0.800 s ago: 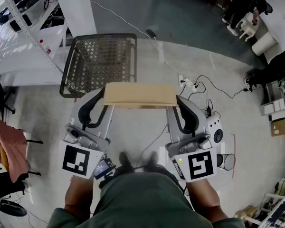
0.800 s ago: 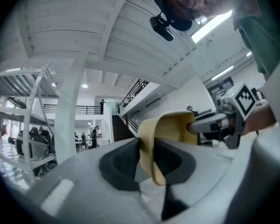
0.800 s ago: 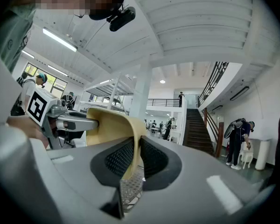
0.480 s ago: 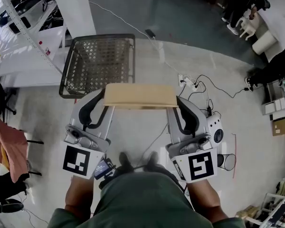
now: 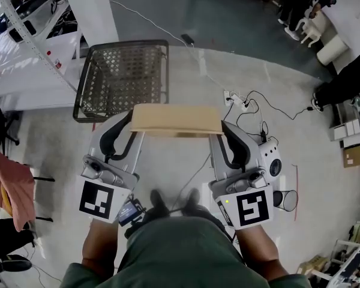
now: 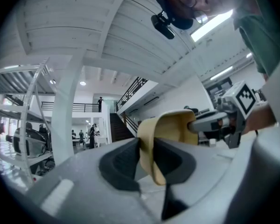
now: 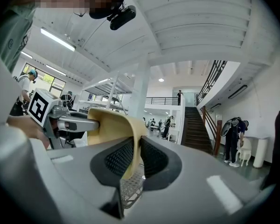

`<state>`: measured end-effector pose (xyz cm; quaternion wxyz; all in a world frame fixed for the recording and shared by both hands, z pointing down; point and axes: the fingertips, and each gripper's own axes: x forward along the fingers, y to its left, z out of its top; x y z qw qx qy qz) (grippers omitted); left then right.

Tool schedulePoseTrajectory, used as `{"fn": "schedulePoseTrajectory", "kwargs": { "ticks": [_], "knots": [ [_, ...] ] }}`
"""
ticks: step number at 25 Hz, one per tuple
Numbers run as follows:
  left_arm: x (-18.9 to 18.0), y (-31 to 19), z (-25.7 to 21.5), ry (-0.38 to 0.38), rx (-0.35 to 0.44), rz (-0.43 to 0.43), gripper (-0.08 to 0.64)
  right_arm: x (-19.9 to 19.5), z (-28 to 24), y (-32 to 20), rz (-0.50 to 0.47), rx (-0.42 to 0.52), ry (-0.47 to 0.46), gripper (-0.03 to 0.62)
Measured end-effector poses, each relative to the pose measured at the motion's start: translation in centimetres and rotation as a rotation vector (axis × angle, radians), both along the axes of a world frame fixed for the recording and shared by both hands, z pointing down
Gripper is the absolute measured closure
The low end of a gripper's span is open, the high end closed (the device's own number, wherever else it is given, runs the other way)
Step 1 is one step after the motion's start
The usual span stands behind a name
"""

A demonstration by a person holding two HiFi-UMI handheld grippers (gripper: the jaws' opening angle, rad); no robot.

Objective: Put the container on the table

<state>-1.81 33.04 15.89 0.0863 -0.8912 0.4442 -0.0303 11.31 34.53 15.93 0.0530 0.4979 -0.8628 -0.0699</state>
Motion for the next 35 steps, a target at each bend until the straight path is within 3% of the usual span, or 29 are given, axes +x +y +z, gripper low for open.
{"fn": "schedulePoseTrajectory", "kwargs": {
  "ticks": [12,18,24,35],
  "knots": [
    [-3.1,1.1,0.4,0.032,0.008,0.042,0.483,-3.2,0.2,1.9,0.028,0.006,0.003,0.538],
    [-2.8,1.1,0.3,0.042,0.011,0.053,0.483,-2.9,0.1,1.9,0.033,0.010,0.009,0.538],
    [-0.6,0.0,0.8,0.029,-0.006,0.035,0.482,-0.7,0.5,0.4,0.007,0.004,0.001,0.538],
    [6.5,-3.7,0.4,-0.014,0.000,-0.053,0.482,6.5,0.4,-4.2,-0.079,0.016,-0.047,0.538]
  ]
}}
